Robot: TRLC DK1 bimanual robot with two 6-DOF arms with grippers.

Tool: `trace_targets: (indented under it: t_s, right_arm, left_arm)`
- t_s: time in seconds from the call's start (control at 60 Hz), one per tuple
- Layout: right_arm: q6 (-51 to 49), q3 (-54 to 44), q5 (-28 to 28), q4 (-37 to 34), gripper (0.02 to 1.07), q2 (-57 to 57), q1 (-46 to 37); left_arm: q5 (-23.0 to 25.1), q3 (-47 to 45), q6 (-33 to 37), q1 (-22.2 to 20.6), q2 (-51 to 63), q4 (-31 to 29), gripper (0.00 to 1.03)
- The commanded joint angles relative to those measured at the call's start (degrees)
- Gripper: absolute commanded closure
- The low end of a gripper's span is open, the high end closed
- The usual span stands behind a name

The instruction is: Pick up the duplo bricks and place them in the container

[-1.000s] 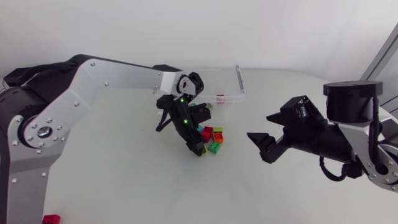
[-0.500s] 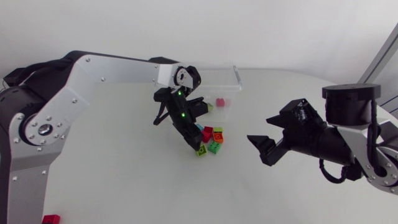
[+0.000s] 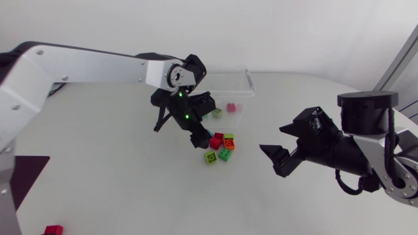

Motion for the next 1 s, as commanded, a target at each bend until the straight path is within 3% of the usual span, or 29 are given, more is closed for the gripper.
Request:
trace_targets:
  t_s: [0.0, 0.233, 0.517, 0.8, 0.983]
  right_arm:
    - [-1.2, -1.2, -0.2, 0.1, 0.11, -0.6, 0.3]
    - [-1.6, -1.7, -0.2, 0.7, 0.11, -0.5, 0.2]
    - [-1.5, -1.8, -0.2, 0.7, 0.11, -0.7, 0.2]
    - [-1.6, -1.7, -0.2, 1.0, 0.11, -0.3, 0.2]
    - [-1.5, -1.7, -0.2, 1.1, 0.11, -0.3, 0.1]
  left_arm:
    - [-4.3, -9.2, 0.9, -3.1, -4.1, 5.6, 0.23]
    - [-16.7, -22.5, 2.2, -10.4, -7.1, 18.7, 0.19]
    - [-27.3, -23.4, 2.5, -14.3, -5.0, 26.3, 0.19]
    - [-30.6, -22.4, 2.2, -16.1, -3.8, 27.2, 0.19]
    - [-32.5, -17.3, 1.9, -16.6, -0.9, 20.8, 0.19]
